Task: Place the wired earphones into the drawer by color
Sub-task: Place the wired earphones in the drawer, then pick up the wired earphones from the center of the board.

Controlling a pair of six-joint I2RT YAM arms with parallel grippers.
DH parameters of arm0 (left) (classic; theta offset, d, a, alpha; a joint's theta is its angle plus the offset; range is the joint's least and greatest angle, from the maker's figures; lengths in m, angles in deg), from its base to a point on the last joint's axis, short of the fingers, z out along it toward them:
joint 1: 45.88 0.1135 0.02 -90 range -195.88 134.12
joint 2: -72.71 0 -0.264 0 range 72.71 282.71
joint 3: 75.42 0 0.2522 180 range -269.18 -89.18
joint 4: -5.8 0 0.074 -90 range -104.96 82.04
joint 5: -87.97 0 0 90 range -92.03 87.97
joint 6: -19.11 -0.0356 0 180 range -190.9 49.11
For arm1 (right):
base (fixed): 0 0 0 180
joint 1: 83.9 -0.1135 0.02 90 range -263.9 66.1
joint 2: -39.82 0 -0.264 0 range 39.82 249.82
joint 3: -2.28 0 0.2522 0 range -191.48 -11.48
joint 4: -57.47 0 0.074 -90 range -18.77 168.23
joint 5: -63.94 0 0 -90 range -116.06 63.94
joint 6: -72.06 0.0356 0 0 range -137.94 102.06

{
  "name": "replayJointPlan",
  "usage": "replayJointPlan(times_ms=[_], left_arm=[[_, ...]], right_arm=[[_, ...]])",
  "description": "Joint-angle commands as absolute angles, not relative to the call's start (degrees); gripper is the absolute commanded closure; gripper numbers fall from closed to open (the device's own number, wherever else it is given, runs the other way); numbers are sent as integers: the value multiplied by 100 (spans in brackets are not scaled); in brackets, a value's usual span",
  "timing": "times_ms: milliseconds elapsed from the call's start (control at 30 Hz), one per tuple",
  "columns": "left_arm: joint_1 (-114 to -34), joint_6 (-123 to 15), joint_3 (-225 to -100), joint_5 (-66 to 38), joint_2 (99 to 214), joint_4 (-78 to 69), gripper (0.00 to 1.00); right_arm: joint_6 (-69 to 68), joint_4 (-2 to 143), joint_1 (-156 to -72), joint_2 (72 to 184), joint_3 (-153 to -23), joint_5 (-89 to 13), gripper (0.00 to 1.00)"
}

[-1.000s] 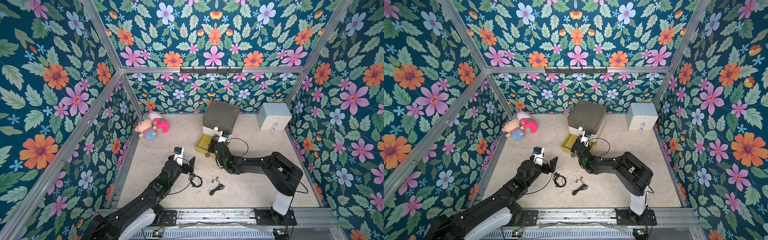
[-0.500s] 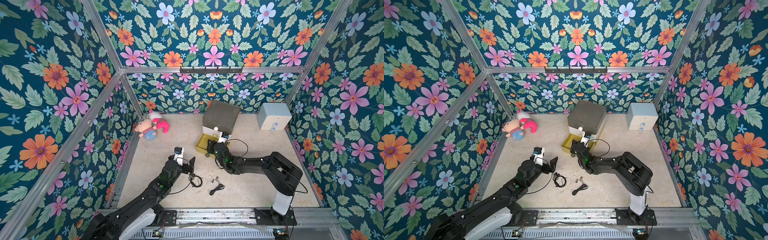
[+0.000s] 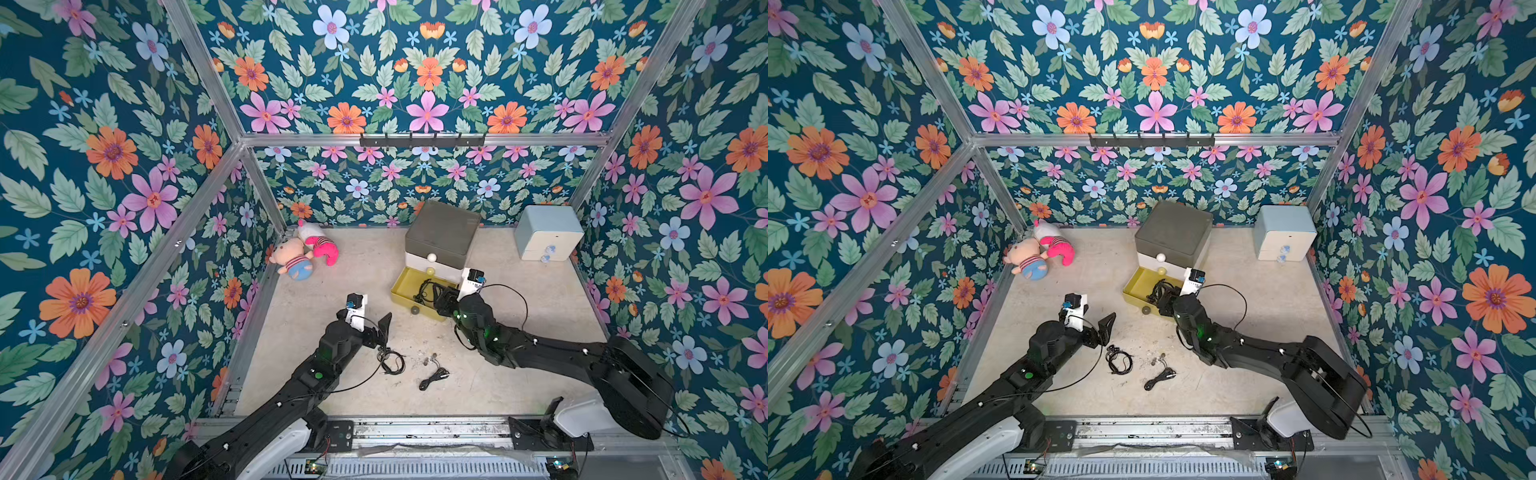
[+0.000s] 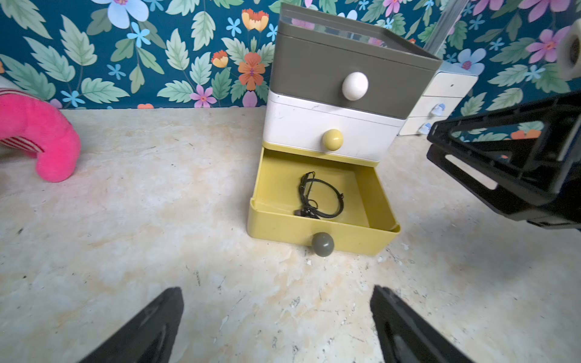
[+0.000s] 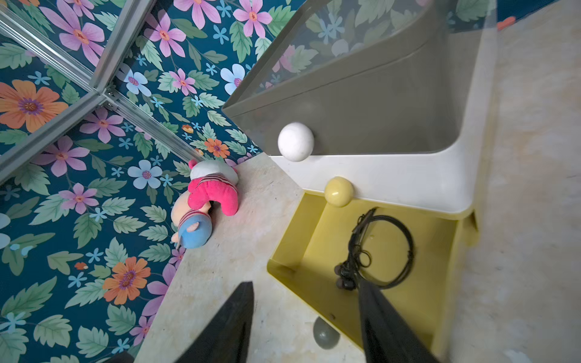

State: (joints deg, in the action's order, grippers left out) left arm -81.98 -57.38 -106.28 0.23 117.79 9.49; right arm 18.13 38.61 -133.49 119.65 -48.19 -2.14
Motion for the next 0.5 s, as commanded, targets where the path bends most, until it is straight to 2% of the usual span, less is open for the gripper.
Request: replayJointPlan(times_ms=[0, 200, 367, 467], left_arm=[[-8192, -5284, -10795, -407, 11651, 394, 1], [-8209, -4365, -11117, -554, 11398, -898, 1], [-8257, -3494, -11026, -648, 11401, -1356, 1], [-8376, -3164, -10984, -632, 11494, -1487, 1]], right_arm=[[1441, 4545, -13223, 11362, -4579, -274, 39], [1036, 5402, -12502, 9925, -3942, -782, 37], [156, 5547, -12310, 8966, -3464, -598, 16], [-50, 5338, -12293, 8773, -3201, -292, 15]])
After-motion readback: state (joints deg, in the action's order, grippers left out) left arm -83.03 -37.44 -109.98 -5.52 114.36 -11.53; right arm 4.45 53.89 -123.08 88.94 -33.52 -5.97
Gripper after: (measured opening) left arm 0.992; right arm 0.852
